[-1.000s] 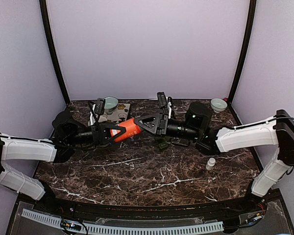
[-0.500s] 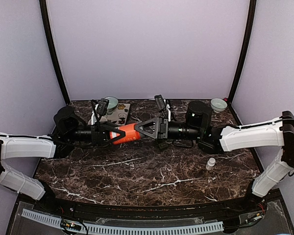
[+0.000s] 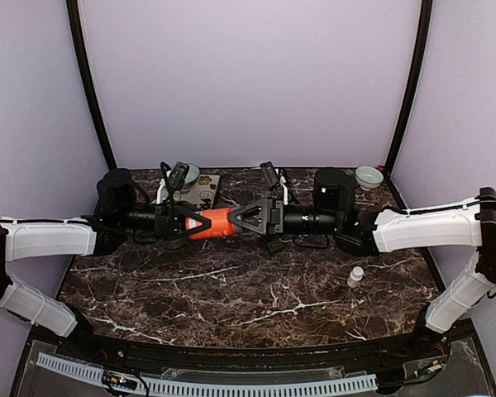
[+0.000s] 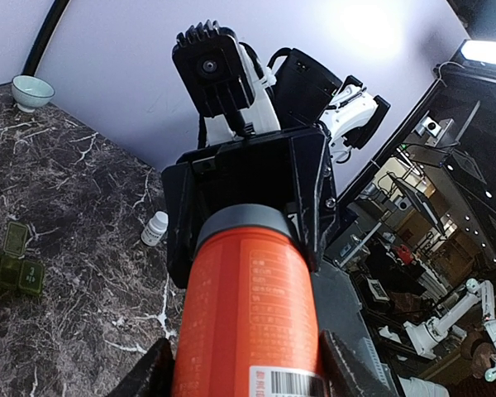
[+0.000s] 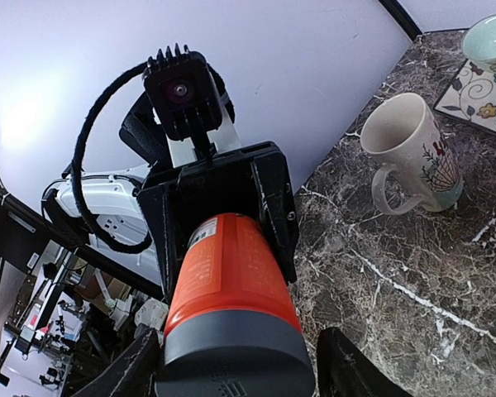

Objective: Sort the pills into containers
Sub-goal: Hold the pill bottle, then unscrew the lid of the pill bottle.

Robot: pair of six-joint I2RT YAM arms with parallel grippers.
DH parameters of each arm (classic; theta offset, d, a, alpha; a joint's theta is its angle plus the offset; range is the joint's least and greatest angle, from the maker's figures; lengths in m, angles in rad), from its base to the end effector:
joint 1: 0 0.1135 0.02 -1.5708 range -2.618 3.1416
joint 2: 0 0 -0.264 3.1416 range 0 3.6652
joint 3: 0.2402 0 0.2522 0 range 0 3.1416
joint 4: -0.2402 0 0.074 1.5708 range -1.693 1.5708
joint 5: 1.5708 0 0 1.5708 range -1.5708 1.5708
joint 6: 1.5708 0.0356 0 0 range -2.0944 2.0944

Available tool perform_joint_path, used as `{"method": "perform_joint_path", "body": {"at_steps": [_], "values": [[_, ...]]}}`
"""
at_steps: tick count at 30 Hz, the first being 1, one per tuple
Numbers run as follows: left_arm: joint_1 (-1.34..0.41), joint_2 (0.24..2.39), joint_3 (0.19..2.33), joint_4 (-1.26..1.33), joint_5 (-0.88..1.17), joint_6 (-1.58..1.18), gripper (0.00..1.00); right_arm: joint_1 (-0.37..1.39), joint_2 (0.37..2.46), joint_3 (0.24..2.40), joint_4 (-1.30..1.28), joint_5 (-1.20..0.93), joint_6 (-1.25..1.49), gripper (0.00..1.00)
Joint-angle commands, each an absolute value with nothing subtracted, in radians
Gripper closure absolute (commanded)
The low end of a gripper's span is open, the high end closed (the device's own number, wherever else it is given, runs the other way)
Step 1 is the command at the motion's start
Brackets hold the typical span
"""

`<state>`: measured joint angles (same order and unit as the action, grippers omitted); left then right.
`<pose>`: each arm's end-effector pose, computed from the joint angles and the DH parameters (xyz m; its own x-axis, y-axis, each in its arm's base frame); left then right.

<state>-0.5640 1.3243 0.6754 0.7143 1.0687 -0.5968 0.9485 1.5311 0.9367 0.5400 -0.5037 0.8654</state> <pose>0.2182 -0.1750 0.2752 -0.5143 0.0053 -0.8576 0.8553 -0.0700 -0.5134 0.1907 0.2953 0.2841 -0.7762 0.0619 -0.6274 -0.6194 0.1107 0.7772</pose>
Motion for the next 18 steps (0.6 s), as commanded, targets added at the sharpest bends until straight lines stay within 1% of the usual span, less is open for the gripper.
{"method": "perform_joint_path", "body": {"at_steps": [1, 3, 4, 8, 10, 13, 15, 18], "values": [[-0.559, 1.322, 0.744, 0.647, 1.132, -0.523, 0.88, 0.942, 1.505, 0.968, 0.484, -0.52, 0.841, 0.38], [-0.558, 1.319, 0.765, 0.585, 1.137, -0.482, 0.88, 0.942, 1.503, 0.97, 0.473, -0.525, 0.841, 0.41], [-0.558, 1.317, 0.777, 0.551, 1.138, -0.461, 0.88, 0.942, 1.502, 0.973, 0.464, -0.528, 0.837, 0.45], [-0.557, 1.31, 0.82, 0.427, 1.143, -0.383, 0.89, 0.942, 1.502, 0.985, 0.427, -0.54, 0.826, 0.67], [-0.557, 1.309, 0.835, 0.377, 1.146, -0.356, 0.89, 0.943, 1.502, 0.992, 0.408, -0.549, 0.818, 0.72], [-0.551, 1.312, 0.848, 0.346, 1.164, -0.339, 0.9, 0.942, 1.499, 1.0, 0.39, -0.565, 0.799, 0.82], [-0.544, 1.32, 0.852, 0.355, 1.193, -0.357, 0.91, 0.944, 1.495, 1.009, 0.363, -0.573, 0.752, 0.86], [-0.532, 1.344, 0.852, 0.441, 1.271, -0.461, 0.91, 0.958, 1.475, 1.021, 0.313, -0.561, 0.644, 0.88]]}}
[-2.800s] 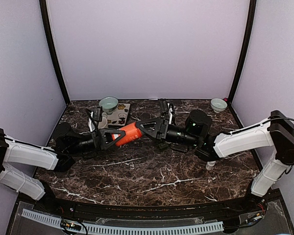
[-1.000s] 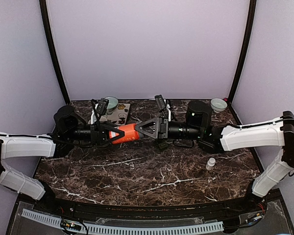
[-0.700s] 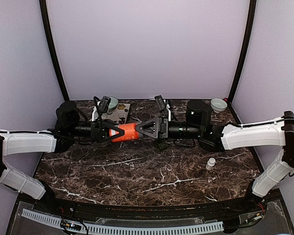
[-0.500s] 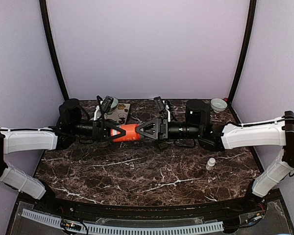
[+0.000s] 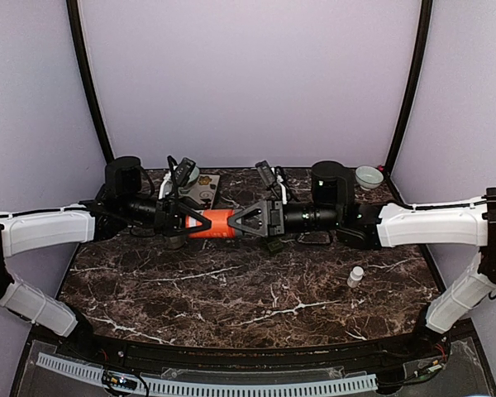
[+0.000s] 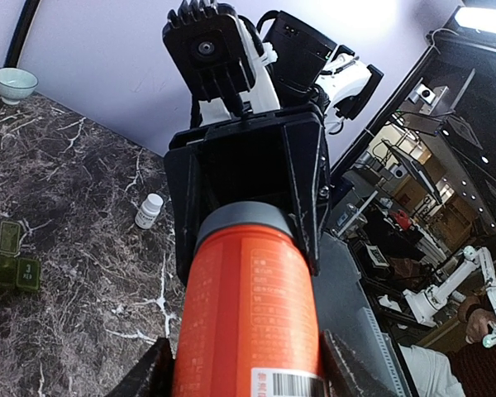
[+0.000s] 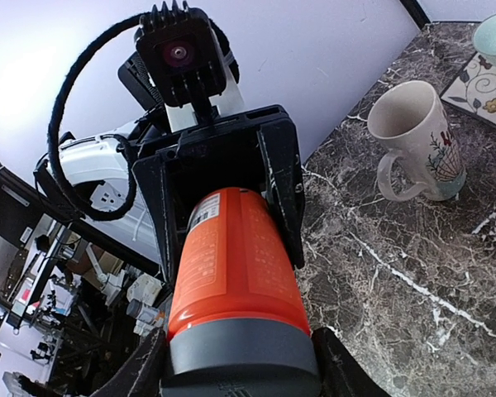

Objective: Sort the pills into containers
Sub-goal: Unscrew the lid of the pill bottle.

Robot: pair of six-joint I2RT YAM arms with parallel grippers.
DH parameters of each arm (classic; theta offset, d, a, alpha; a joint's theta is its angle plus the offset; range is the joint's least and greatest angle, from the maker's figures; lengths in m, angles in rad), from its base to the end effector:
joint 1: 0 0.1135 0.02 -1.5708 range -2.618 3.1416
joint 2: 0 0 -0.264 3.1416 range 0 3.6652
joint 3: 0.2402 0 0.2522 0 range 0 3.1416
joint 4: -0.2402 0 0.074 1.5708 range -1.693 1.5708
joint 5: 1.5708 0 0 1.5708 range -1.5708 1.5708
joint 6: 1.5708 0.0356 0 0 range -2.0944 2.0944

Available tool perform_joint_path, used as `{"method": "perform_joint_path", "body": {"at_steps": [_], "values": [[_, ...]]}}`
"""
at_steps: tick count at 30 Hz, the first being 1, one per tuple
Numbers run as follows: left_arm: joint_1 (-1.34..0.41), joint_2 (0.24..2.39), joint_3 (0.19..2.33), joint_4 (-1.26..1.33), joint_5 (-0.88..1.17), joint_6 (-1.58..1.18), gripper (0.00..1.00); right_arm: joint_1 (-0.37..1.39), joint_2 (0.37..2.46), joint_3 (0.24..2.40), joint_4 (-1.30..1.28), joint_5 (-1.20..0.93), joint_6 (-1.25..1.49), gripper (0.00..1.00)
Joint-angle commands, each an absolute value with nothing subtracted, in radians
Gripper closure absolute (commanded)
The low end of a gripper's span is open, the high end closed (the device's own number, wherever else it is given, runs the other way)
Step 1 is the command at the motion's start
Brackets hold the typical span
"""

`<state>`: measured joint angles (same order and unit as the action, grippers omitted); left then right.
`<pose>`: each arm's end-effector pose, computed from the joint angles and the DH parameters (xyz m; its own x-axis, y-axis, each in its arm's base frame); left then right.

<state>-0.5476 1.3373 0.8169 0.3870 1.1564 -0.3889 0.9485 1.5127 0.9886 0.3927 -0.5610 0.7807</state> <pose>0.2296 -0.1782 0.2888 -0.4783 0.1128 -0.8709 0.8676 -0.0927 -0.4885 0.1886 0.2954 0.2928 -0.7548 -0.0299 -0.6552 -0.6534 0.1211 0.7472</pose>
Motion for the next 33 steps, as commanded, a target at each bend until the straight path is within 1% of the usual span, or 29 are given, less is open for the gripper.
{"method": "perform_joint_path", "body": {"at_steps": [1, 5, 7, 11, 14, 17, 23, 26, 32, 33], "values": [[-0.53, 1.352, 0.852, 0.476, 1.299, -0.5, 0.92, 0.962, 1.468, 1.026, 0.294, -0.554, 0.603, 0.89], [-0.526, 1.368, 0.859, 0.597, 1.367, -0.624, 0.92, 0.995, 1.433, 1.053, 0.179, -0.462, 0.423, 0.92], [-0.526, 1.368, 0.867, 0.613, 1.387, -0.654, 0.93, 1.019, 1.416, 1.066, 0.125, -0.401, 0.311, 0.91], [-0.526, 1.375, 0.876, 0.678, 1.425, -0.738, 0.97, 1.09, 1.397, 1.081, 0.041, -0.214, 0.125, 0.91], [-0.526, 1.379, 0.878, 0.736, 1.452, -0.811, 1.0, 1.125, 1.383, 1.059, 0.042, -0.098, 0.025, 0.9], [-0.526, 1.378, 0.875, 0.778, 1.471, -0.857, 1.0, 1.147, 1.364, 1.022, 0.078, -0.002, -0.053, 0.91], [-0.525, 1.374, 0.873, 0.778, 1.503, -0.875, 1.0, 1.175, 1.353, 0.978, 0.139, 0.125, -0.187, 0.9], [-0.525, 1.374, 0.868, 0.773, 1.507, -0.871, 1.0, 1.178, 1.367, 0.983, 0.142, 0.141, -0.216, 0.84], [-0.526, 1.377, 0.867, 0.747, 1.508, -0.843, 1.0, 1.178, 1.378, 0.991, 0.153, 0.146, -0.23, 0.62], [-0.526, 1.377, 0.868, 0.745, 1.507, -0.84, 1.0, 1.178, 1.378, 0.992, 0.153, 0.147, -0.23, 0.57]]}}
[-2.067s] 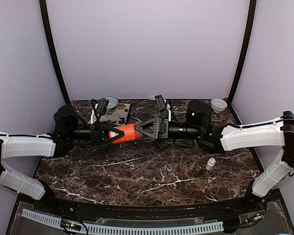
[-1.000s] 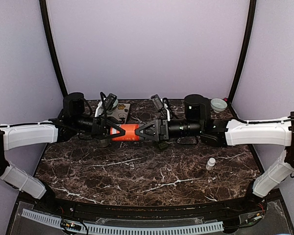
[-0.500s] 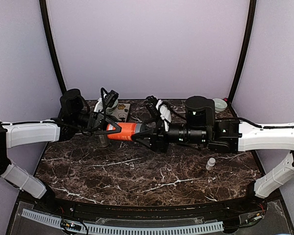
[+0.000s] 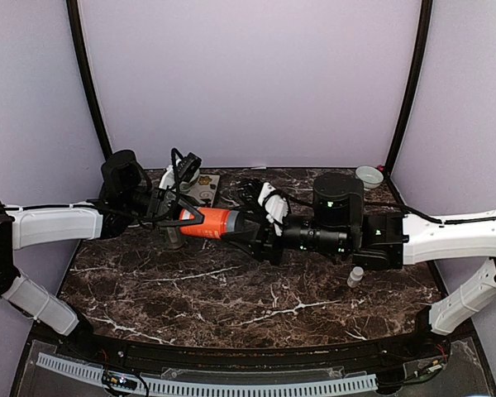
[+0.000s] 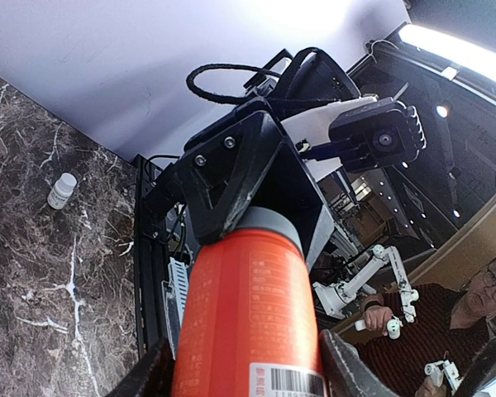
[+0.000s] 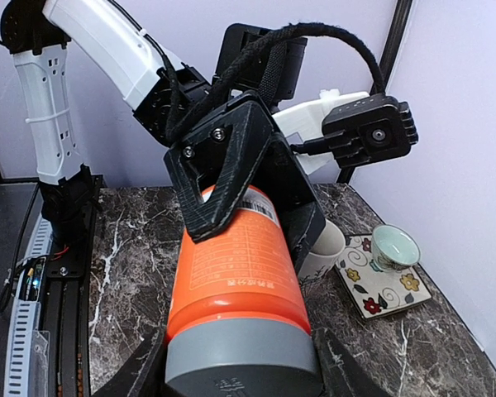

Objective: Sort the pills into containers
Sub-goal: Unscrew the lid of the pill bottle.

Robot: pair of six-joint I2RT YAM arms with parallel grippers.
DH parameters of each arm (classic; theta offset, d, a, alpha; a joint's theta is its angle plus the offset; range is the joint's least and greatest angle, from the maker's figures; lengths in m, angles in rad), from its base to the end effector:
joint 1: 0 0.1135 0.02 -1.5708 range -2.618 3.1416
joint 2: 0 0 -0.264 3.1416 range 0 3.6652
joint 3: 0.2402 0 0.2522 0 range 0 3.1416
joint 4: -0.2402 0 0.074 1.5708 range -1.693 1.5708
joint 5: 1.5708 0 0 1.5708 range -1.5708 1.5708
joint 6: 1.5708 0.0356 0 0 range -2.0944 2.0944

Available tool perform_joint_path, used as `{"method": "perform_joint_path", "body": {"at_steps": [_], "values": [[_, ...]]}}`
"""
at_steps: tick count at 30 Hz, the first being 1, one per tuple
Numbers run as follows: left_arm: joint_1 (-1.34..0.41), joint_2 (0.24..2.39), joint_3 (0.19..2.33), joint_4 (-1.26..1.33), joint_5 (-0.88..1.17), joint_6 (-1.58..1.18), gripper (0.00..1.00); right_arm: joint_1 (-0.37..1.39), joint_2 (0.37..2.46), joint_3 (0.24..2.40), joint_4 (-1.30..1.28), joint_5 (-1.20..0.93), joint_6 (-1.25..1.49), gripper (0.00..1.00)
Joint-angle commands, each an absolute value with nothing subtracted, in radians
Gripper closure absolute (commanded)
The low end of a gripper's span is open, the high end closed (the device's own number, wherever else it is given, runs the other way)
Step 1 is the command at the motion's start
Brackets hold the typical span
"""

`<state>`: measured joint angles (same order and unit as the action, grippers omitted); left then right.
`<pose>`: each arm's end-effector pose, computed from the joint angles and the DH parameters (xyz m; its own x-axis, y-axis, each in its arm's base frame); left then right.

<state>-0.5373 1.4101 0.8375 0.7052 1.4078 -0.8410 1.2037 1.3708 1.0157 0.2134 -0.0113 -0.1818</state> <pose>0.2357 -0.1813 0.3024 -0.6124 0.2241 -0.7581 0.7002 -0.2913 -0.6518 0.1168 0.3050 0.3278 0.1196 -0.1926 -0.9740 -0.9310 0.3189 -0.1774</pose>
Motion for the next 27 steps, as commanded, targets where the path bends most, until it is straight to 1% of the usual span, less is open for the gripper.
{"method": "perform_joint_path", "body": {"at_steps": [1, 4, 10, 16, 20, 23, 27], "values": [[-0.526, 1.377, 0.869, 0.742, 1.506, -0.835, 1.0, 1.178, 1.376, 0.995, 0.153, 0.145, -0.23, 0.53], [-0.526, 1.378, 0.873, 0.717, 1.498, -0.811, 1.0, 1.177, 1.364, 0.993, 0.164, 0.14, -0.225, 0.42], [-0.526, 1.373, 0.878, 0.675, 1.479, -0.768, 1.0, 1.178, 1.34, 0.993, 0.158, 0.131, -0.212, 0.31], [-0.525, 1.373, 0.887, 0.651, 1.464, -0.743, 1.0, 1.178, 1.314, 0.98, 0.159, 0.121, -0.187, 0.29], [-0.526, 1.36, 0.902, 0.555, 1.426, -0.65, 1.0, 1.178, 1.284, 0.957, 0.157, 0.098, -0.134, 0.28], [-0.526, 1.35, 0.907, 0.51, 1.394, -0.596, 1.0, 1.177, 1.249, 0.919, 0.178, 0.093, -0.059, 0.28], [-0.526, 1.342, 0.912, 0.475, 1.347, -0.538, 1.0, 1.169, 1.217, 0.9, 0.183, 0.091, 0.124, 0.28]]}}
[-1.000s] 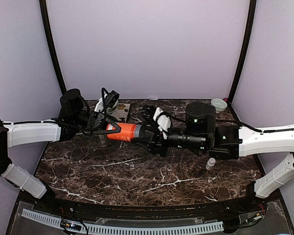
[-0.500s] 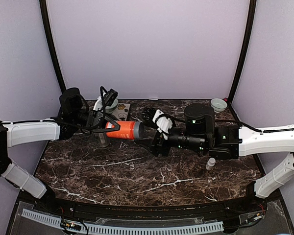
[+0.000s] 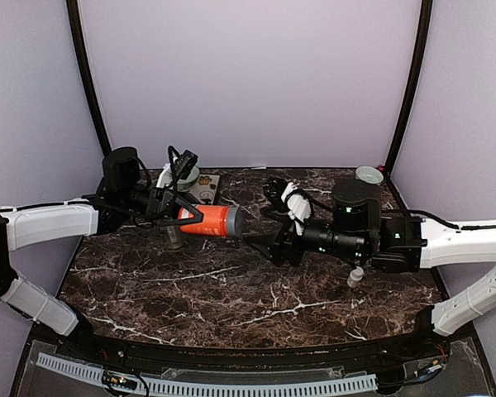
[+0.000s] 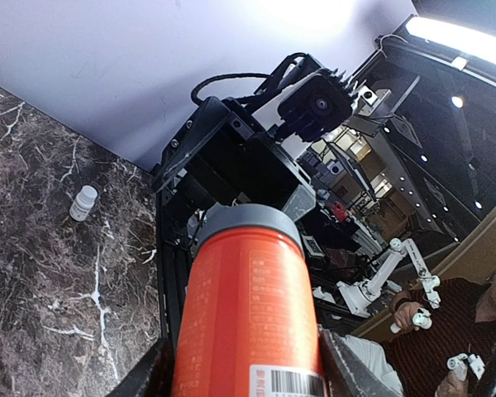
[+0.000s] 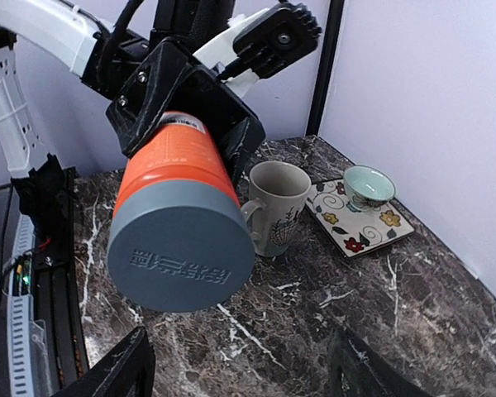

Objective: Sort the pills into containers
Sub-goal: Unscrew the lid of the pill bottle.

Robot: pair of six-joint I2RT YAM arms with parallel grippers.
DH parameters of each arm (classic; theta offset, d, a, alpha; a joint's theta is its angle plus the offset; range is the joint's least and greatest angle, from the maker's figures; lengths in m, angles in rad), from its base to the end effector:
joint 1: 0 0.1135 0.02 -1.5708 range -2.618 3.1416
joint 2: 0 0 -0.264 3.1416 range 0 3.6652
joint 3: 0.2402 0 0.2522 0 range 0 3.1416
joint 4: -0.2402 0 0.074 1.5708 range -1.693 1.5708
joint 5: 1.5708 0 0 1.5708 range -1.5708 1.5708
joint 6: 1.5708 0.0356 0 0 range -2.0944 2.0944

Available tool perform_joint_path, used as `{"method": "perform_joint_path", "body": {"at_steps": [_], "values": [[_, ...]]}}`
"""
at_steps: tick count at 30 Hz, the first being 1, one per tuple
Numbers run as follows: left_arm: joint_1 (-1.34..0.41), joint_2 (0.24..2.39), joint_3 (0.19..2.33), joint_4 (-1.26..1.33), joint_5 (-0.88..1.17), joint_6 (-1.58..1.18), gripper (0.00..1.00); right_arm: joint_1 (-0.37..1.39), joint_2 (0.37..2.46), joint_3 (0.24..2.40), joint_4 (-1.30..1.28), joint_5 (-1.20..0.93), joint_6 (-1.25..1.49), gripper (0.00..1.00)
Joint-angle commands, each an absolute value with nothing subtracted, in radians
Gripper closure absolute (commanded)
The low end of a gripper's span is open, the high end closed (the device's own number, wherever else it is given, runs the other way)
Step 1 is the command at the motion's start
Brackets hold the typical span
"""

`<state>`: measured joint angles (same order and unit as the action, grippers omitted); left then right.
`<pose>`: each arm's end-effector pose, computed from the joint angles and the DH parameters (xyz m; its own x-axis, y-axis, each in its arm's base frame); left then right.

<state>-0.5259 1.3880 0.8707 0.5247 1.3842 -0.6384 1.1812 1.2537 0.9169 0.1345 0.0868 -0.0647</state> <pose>0.2377 -0.1784 0.3047 -0.5568 0.1953 -0.8074 0.7611 -0.2695 -0.5901 0.1153 0.2726 0.3180 -0.0187 -0.2150 -0.9764 -0.8924 0.4440 -0.0807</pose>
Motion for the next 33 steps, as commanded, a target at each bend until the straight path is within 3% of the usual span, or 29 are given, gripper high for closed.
{"method": "perform_joint_path", "body": {"at_steps": [1, 13, 33], "values": [[-0.525, 1.338, 0.913, 0.46, 1.336, -0.519, 1.0, 1.165, 1.215, 0.903, 0.179, 0.084, 0.179, 0.28], [-0.528, 1.308, 0.909, 0.329, 1.223, -0.333, 1.0, 1.031, 1.255, 0.939, 0.306, -0.141, 0.853, 0.34], [-0.529, 1.289, 0.915, 0.23, 1.178, -0.224, 1.0, 0.977, 1.41, 1.032, 0.289, -0.377, 1.045, 0.37]]}}
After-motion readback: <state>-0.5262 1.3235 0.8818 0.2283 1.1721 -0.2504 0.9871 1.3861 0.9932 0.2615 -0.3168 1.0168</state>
